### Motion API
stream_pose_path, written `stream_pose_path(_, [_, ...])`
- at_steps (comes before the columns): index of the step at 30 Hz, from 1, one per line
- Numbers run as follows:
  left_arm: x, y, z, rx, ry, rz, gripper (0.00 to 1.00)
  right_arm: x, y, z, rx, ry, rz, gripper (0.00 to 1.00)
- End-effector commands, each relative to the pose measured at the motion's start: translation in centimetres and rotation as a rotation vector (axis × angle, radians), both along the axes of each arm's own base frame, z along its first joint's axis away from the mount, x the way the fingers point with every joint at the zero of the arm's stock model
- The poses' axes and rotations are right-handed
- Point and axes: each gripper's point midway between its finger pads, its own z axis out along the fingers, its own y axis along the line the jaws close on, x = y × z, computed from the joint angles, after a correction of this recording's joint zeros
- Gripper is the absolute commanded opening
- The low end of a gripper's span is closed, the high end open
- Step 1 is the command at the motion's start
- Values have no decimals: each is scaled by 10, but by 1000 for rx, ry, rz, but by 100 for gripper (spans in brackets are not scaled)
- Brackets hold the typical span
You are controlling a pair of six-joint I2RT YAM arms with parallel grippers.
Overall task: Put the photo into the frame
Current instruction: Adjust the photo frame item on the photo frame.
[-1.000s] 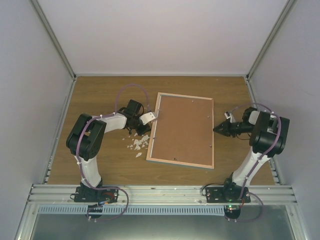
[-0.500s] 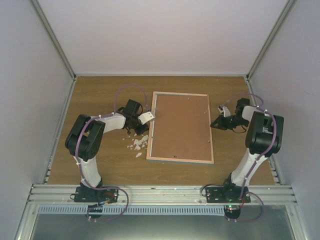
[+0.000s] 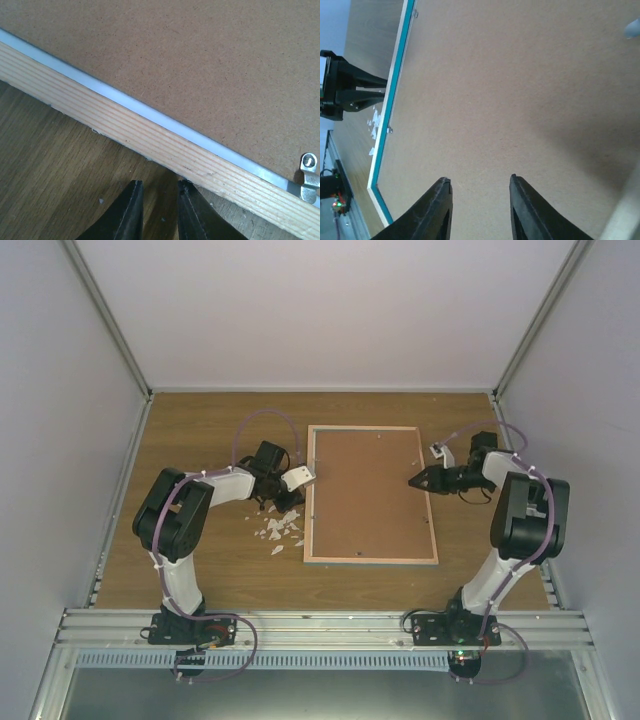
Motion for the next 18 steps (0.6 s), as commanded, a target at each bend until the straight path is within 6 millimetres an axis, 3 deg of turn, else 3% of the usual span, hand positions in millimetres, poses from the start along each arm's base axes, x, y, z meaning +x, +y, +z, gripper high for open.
stream_pose_path(1, [-19, 2, -20, 18, 83, -12, 23, 23, -19, 6, 4, -25, -91, 40])
stream_pose_path(8, [-14, 1, -19, 7, 88, -1, 23, 50, -33, 6, -54, -43, -173, 50])
stream_pose_path(13, [-11, 0, -18, 3, 87, 6, 24, 67, -39, -1, -102, -60, -209, 51])
stream_pose_path(18, [-7, 0, -1, -27, 67, 16, 26, 62, -31, -8, -71, -38, -183, 48])
